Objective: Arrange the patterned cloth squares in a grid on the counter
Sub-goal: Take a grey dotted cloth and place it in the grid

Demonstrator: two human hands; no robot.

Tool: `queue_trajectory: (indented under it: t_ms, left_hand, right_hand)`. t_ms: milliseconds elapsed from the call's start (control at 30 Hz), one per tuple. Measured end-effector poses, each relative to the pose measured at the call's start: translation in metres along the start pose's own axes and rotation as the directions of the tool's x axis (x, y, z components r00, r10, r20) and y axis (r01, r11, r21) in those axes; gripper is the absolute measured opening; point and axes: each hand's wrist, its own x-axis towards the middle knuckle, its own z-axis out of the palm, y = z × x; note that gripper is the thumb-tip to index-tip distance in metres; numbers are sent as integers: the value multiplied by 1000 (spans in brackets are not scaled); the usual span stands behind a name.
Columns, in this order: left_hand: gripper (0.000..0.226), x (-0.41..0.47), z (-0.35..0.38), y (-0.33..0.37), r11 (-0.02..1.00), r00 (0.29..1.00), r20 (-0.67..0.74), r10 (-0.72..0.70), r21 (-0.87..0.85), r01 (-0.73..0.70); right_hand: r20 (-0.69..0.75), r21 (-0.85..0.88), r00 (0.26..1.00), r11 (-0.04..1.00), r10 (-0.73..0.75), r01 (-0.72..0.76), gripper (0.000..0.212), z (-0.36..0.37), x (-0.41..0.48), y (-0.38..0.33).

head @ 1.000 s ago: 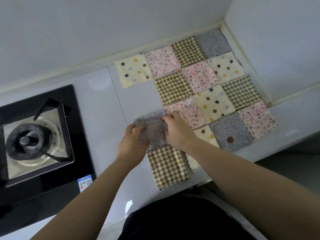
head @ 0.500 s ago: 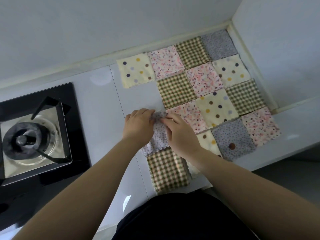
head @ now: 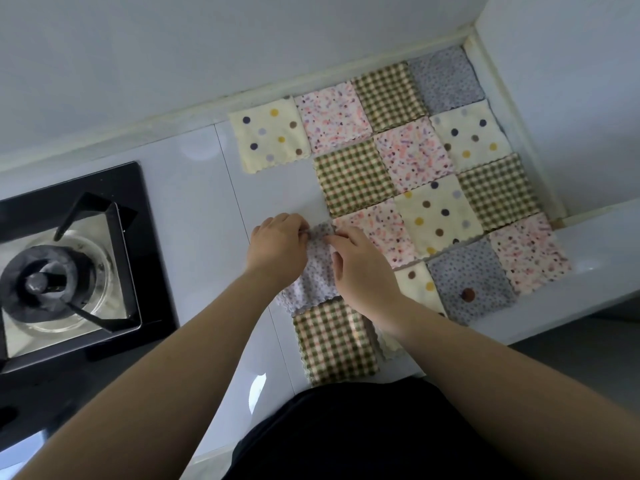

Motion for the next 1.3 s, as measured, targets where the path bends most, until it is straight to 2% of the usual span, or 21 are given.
queue_trajectory:
  t_ms: [100, 200, 300, 433, 533, 667, 767, 833, 900, 967, 1033, 1200, 1267, 1300]
  left_hand:
    - [21, 2, -2, 2, 1000, 1000, 12, -16, 3, 16]
    - [17, 3, 0, 2, 1000, 1000, 23, -17, 11, 17]
    - [16, 4, 4, 1, 1000, 1000, -7, -23, 7, 23]
    - [23, 1, 6, -1, 998, 999, -22, -28, 63, 29]
    - [24, -2, 4, -1, 997, 999, -24, -32, 73, 34]
    - [19, -4, 1, -7, 998, 1000, 7, -21, 52, 20]
    - [14, -5, -3, -10, 1000, 999, 33, -19, 10, 18]
    - [13, -4, -9, -11, 1000, 998, 68, -20, -16, 21]
    - [23, -3, -17, -11, 996, 991, 123, -42, -72, 52]
    - [45, -4, -26, -11, 989, 983, 178, -40, -135, 64]
    - [52, -5, -36, -10, 977, 974, 223, -28, -200, 74]
    - [7, -8, -61, 2, 943, 962, 272, 7, -322, 85]
    - [7, -9, -66, 9, 945, 959, 277, 54, -326, 41]
    - [10, -9, -68, 13, 942, 958, 278, 74, -334, 25]
  right_hand:
    - [-3, 3, 1000, 1000, 3, -3, 31, 2, 1, 1]
    - [67, -64, 996, 996, 63, -59, 32, 5, 1, 1]
    - [72, -86, 989, 989, 128, -121, 32, 3, 2, -3]
    - [123, -145, 955, 957, 270, -252, 57, -3, 9, -10]
    - [146, -227, 938, 933, 316, -279, 56, -6, 17, -13]
    - [205, -6, 869, 889, 449, -458, 48, -3, 27, -17]
    - [249, 47, 835, 855, 491, -516, 37, -4, 31, -23]
    - [242, 108, 837, 844, 491, -526, 23, -7, 32, -27]
    - [256, 230, 845, 820, 469, -524, 12, -11, 31, -32]
    - [304, 372, 855, 774, 421, -513, 11, -14, 28, -37]
    - [310, 451, 877, 755, 367, -476, 13, -18, 25, -43]
    - [261, 514, 899, 737, 352, -438, 23, -32, 18, -49]
    - [236, 500, 910, 760, 342, -415, 13, -39, 15, -49]
    - [214, 494, 915, 770, 341, -402, 15, -44, 14, -48]
